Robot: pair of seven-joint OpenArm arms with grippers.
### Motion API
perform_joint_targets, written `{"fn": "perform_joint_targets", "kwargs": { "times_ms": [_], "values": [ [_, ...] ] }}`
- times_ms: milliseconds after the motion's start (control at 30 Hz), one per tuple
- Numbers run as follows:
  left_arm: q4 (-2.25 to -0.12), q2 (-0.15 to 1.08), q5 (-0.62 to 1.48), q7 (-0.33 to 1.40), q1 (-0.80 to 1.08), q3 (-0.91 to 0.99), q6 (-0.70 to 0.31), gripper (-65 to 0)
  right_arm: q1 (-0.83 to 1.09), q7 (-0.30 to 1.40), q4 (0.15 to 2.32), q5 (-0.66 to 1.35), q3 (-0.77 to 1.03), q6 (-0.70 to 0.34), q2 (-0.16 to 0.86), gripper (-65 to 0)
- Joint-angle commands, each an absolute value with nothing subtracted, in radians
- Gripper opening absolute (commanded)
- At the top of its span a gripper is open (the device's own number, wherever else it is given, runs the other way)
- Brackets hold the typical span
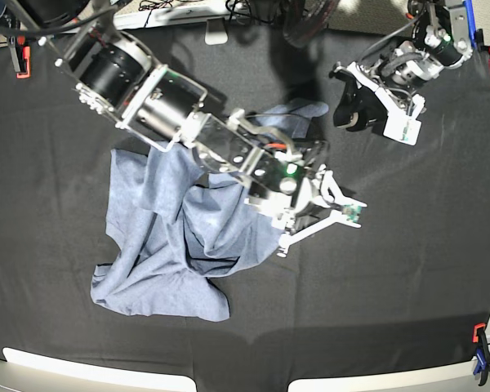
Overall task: Layout the t-shirt on the table in an organized manner, then fold the t-shirt properly
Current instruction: 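Grasp the shirt fabric with the right gripper and lift it toward the left gripper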
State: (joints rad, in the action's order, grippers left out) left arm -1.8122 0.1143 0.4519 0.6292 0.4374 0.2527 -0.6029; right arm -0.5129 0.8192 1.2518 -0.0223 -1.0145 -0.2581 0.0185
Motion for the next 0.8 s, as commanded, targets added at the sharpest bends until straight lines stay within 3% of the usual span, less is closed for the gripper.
{"fn": "perform_joint_targets", "kwargs": {
  "times_ms": [0, 433, 600, 767],
  "values": [
    [-1.828, 0.119, 0.472, 0.607, 0.435, 0.254, -0.607, -52.0, -0.543, 0.817, 1.265, -0.049, -1.007, -0.239, 0.014, -43.6],
    [-1.828, 0.119, 0.472, 0.607, 0.435, 0.254, -0.607, -52.0, -0.543, 0.87, 1.219, -0.076, -0.914, -0.228, 0.016, -44.5],
    [-1.827, 0.119, 0.472, 0.607, 0.435, 0.254, -0.607, -52.0, -0.543, 0.868, 1.219, -0.076, -0.883, -0.231, 0.017, -63.5],
    [-1.828, 0.12, 0.472, 0.612, 0.435, 0.254, -0.607, -52.0, -0.546, 0.868, 1.22, -0.084, -0.883, -0.247, 0.016, -65.0]
  ]
}}
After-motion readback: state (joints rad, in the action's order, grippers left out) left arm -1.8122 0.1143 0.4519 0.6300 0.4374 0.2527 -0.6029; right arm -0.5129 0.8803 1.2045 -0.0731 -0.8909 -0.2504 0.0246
